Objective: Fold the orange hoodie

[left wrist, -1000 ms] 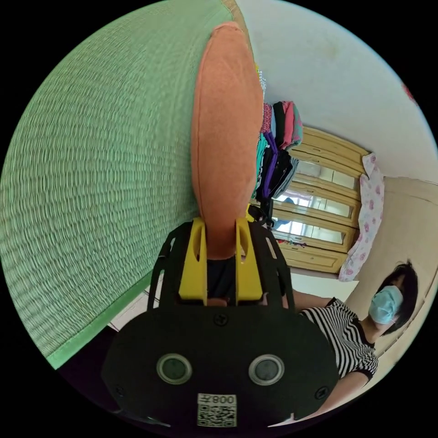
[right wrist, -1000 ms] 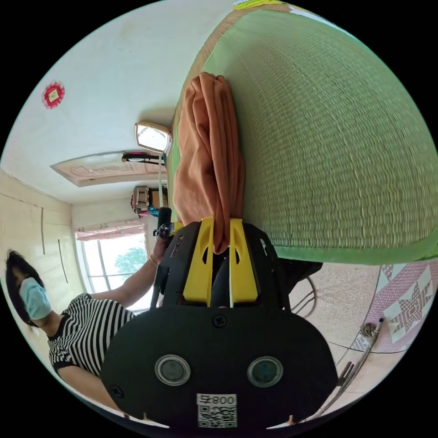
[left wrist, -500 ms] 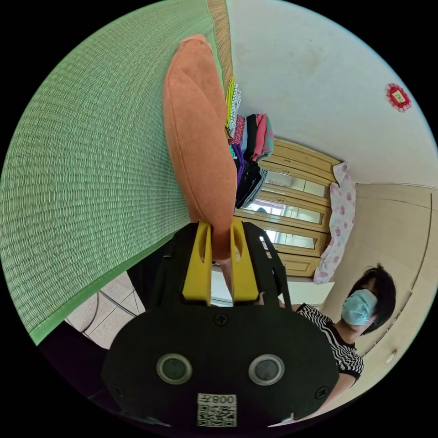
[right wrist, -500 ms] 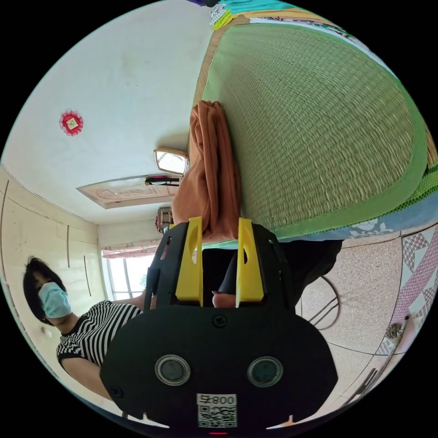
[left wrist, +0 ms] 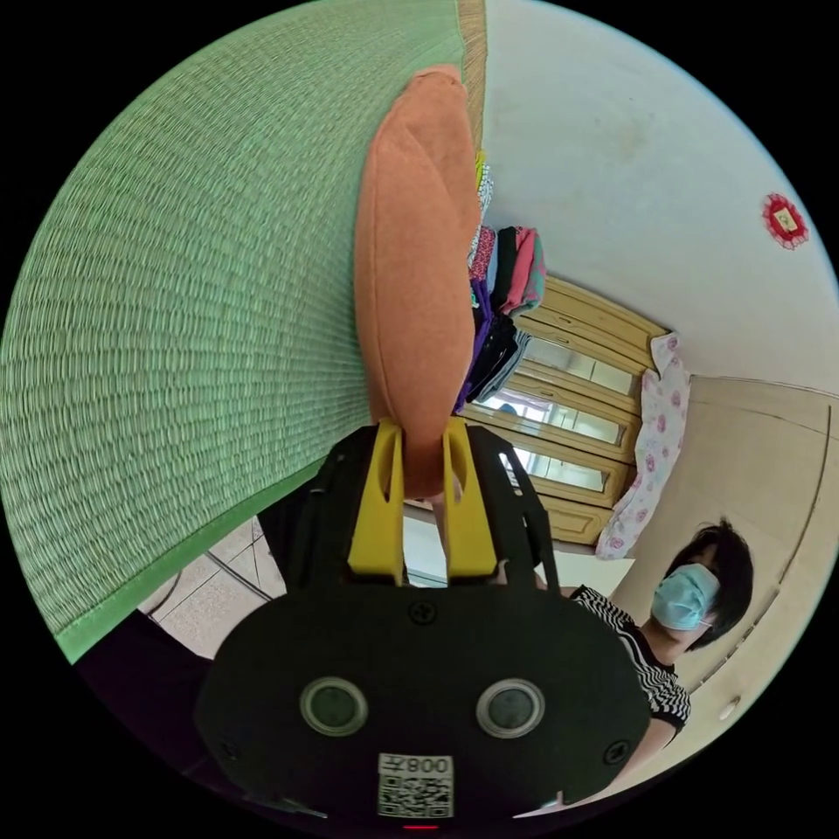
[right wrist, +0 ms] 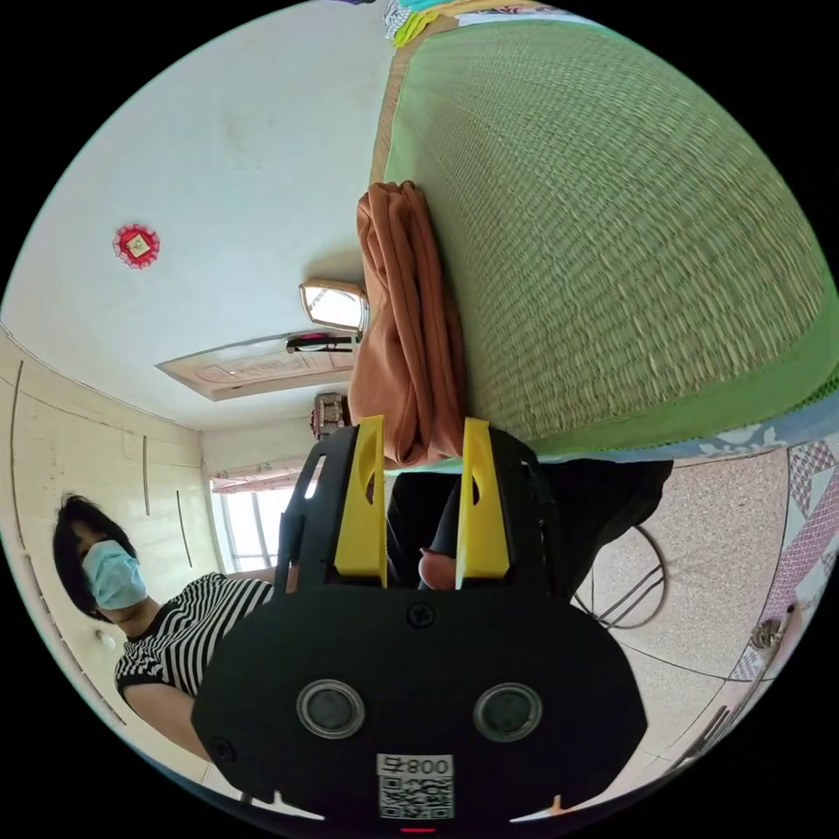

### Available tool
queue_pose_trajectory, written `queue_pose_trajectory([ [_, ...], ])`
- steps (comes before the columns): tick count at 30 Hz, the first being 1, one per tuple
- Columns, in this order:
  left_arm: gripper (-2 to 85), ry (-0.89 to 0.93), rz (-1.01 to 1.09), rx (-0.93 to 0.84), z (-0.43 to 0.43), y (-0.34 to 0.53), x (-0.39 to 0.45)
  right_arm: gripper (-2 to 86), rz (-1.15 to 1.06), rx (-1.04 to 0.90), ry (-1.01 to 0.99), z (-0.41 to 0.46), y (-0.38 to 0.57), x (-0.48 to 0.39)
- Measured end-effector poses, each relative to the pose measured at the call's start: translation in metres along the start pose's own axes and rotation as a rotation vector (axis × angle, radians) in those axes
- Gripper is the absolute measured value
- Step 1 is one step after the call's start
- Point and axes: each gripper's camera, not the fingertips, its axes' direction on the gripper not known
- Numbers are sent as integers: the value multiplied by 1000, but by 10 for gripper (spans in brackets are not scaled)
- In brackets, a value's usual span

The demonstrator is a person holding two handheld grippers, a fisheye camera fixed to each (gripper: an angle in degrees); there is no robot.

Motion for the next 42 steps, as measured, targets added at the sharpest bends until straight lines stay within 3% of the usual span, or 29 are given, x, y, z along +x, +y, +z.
queue_pose_trajectory([
  [8, 82, -3, -42, -18, 28, -20, -40, 78, -7, -62, 78, 6, -19, 16],
  [15, 76, -12, 28, -15, 54, -31, -36, 42, 0, -24, 3, -15, -11, 27],
  [33, 74, 90, 137, -78, 144, 5, -50, 24, -213, 0, -63, -100, 104, 3],
  [42, 72, 124, 269, -36, 204, -80, -15, 23, -334, 18, -64, -154, 35, -26],
])
